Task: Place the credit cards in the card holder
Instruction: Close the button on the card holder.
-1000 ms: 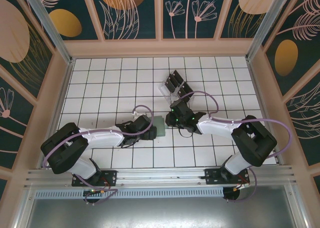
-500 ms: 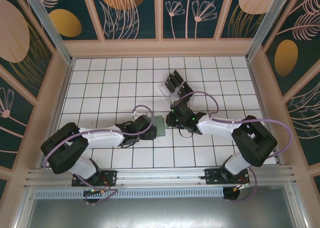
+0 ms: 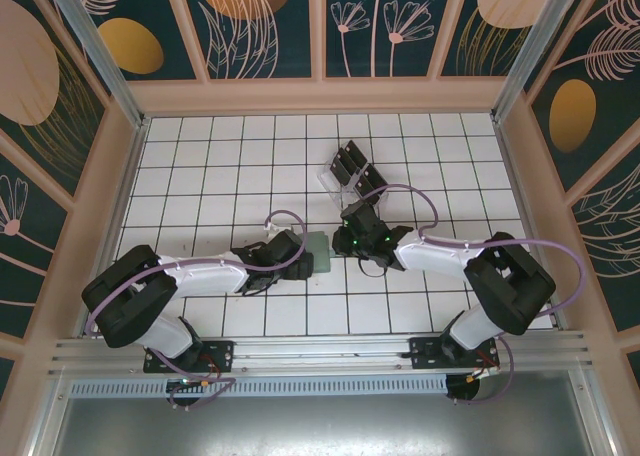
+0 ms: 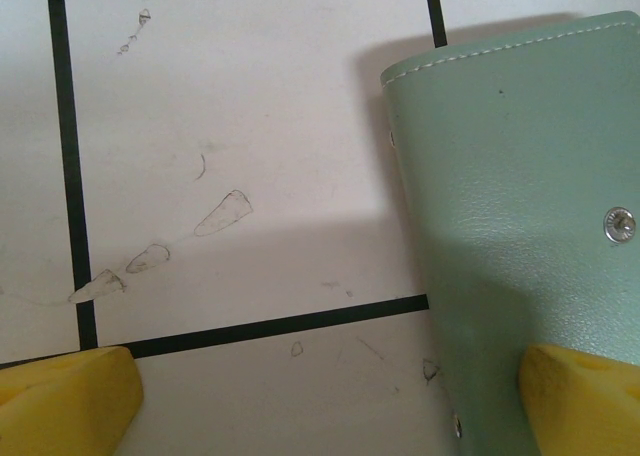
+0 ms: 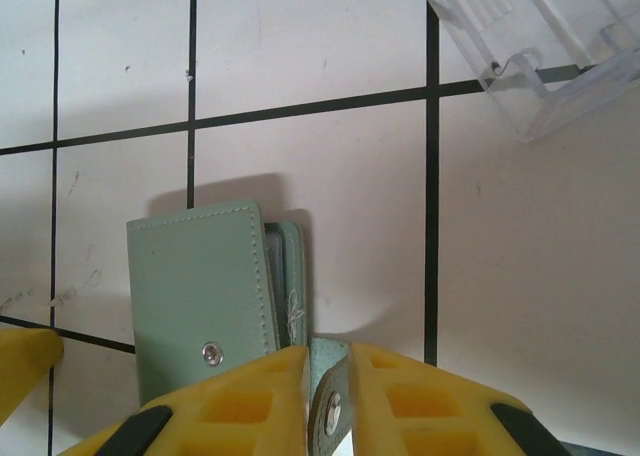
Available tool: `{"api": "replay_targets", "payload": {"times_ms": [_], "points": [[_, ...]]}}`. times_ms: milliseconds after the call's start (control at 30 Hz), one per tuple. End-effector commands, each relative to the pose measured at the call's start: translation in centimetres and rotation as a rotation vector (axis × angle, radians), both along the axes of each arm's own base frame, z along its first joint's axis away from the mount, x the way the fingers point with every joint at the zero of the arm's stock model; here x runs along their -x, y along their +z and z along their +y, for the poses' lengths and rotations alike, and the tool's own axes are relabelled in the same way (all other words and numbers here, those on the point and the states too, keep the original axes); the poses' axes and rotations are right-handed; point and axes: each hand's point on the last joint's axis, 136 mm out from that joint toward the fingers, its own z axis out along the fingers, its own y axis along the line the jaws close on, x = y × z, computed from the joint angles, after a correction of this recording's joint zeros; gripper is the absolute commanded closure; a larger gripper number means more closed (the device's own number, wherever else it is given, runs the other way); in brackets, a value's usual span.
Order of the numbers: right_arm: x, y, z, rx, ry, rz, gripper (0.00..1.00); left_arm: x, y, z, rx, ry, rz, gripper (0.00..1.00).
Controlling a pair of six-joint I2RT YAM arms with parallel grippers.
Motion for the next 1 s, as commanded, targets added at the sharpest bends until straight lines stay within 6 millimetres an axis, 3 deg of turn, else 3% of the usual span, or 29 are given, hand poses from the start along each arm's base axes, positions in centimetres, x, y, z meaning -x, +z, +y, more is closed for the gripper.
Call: {"api": "replay_targets", "payload": {"times_ms": [0,367,567,967], "points": [[0.4,0.6,-0.3,-0.002,-0.001,-0.004,0.84,1.2,-3.2,1.7,-0.062,0.009,0.071,0.02],[0.5,0.7,-0.3,0.0,0.0,-0.004,0.84,1.2,-3.2,1.7,-0.063,0.009,0.072,0.01],[0.5,0.4,0.0,0.001,0.01,0.0,0.8,1.2,-3.2,1.7,-0.061,0.009,0.07,0.02],[0.6,-0.4,-0.2,0.016,0.009,0.013,0.86,1.2,-3.2,1.8,-0.06,0.012,0.071,0.01]]}}
